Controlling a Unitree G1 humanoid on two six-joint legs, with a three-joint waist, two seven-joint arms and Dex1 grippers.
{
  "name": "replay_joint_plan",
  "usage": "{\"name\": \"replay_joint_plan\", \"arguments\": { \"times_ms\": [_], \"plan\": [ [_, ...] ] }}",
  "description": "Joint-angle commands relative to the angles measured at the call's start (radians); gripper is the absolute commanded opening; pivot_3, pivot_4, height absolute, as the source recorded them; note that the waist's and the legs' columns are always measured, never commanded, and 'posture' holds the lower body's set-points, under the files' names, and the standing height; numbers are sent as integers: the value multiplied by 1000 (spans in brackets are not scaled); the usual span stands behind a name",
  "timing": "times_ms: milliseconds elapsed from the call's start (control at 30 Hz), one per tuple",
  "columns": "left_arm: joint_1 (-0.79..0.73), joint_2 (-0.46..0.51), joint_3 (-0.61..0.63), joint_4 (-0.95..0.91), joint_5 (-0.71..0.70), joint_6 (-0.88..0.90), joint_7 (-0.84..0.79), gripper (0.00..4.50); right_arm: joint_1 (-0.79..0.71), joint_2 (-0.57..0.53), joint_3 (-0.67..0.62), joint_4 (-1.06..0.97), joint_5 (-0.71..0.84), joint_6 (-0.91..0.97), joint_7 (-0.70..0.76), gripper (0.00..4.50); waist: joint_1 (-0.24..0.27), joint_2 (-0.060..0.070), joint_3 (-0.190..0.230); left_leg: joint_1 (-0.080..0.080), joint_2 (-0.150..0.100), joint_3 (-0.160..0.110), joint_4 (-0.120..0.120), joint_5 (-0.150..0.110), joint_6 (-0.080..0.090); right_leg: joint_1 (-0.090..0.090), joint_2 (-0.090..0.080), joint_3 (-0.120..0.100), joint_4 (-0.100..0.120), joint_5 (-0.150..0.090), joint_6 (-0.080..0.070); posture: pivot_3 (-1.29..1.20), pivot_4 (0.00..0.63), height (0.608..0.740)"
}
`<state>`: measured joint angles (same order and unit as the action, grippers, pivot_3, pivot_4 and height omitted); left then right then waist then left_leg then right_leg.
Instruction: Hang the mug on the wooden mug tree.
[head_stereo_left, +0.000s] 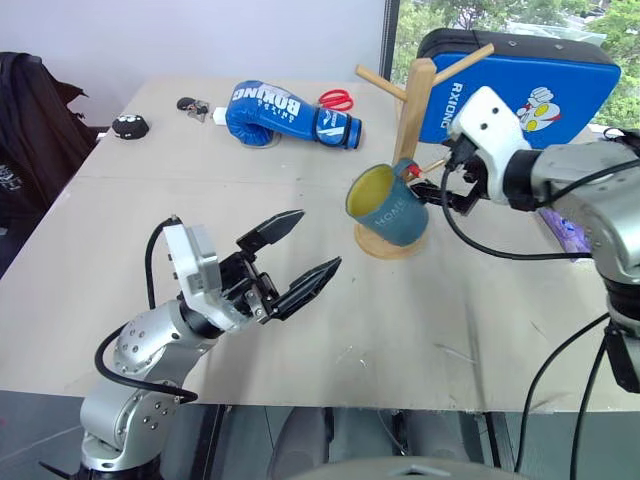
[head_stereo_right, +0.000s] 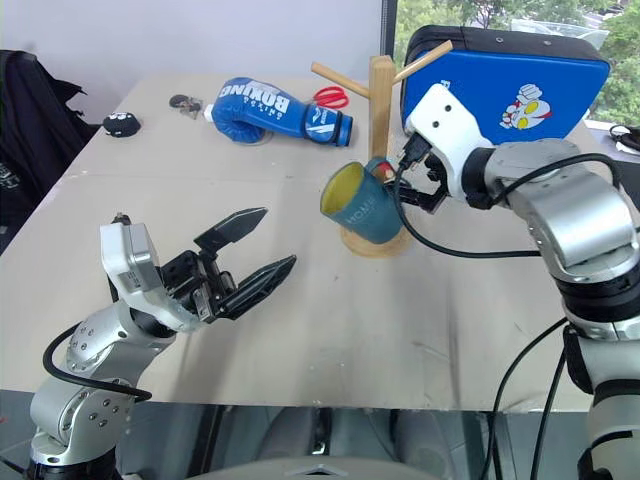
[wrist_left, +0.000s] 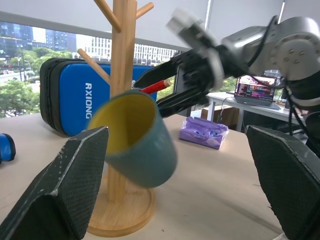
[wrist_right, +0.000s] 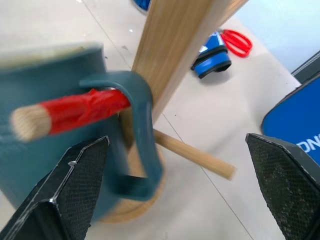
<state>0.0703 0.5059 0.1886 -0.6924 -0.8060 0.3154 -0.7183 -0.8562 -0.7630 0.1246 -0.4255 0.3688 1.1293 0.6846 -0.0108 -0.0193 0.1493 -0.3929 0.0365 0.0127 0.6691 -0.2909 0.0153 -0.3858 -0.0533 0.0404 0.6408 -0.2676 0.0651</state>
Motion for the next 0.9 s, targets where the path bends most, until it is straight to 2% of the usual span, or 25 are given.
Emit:
{"name": "replay_joint_plan", "arguments": {
  "times_ms": [33,167,233,300,400,467,633,800,900],
  "plan": [
    [7,8,10,-10,3,-24,-15,4500,44,-64,-154,-90,92,83,44,4457,0,0,0,-2,0,0,0,0,0,-2,0,0,0,0,0,0,150,737],
    [-1,12,10,12,20,-33,-29,4500,103,-116,-311,-142,201,198,74,4457,0,0,0,-4,0,0,0,0,0,-3,0,0,0,0,0,0,150,737],
    [-11,20,7,28,37,-33,-36,4500,185,-139,-419,-177,260,238,102,4457,2,0,0,-4,0,0,0,0,0,-3,0,0,0,0,0,0,150,737],
    [-6,39,-4,49,74,-25,-38,4500,278,-110,-522,-211,309,240,109,4457,4,-1,0,-4,-1,0,0,0,0,-3,0,-1,0,0,0,0,150,737],
    [15,66,-36,93,176,-34,-28,4500,480,3,-624,-273,316,41,113,4457,5,-3,-2,-4,-1,1,0,0,0,-3,1,0,0,0,0,0,150,737],
    [44,75,-63,137,250,-63,-35,4500,639,131,-664,-270,286,-142,103,4457,3,-3,-2,-4,-1,1,0,0,0,-3,2,1,0,0,0,0,150,737],
    [96,81,-122,243,414,-140,-30,4500,929,280,-582,-163,124,-526,96,4457,1,-1,-2,-3,-1,4,1,0,0,-3,2,2,1,0,0,0,150,737],
    [113,52,-156,354,478,-183,-25,4500,1086,418,-530,93,-1,-983,141,4457,0,-2,-4,0,0,6,0,0,0,-1,3,1,1,0,0,0,150,737],
    [110,43,-167,389,496,-221,-39,4500,1099,423,-516,181,-4,-1112,170,4457,-4,-1,-2,1,0,7,0,0,0,-1,2,3,1,0,0,0,150,737]
  ]
}}
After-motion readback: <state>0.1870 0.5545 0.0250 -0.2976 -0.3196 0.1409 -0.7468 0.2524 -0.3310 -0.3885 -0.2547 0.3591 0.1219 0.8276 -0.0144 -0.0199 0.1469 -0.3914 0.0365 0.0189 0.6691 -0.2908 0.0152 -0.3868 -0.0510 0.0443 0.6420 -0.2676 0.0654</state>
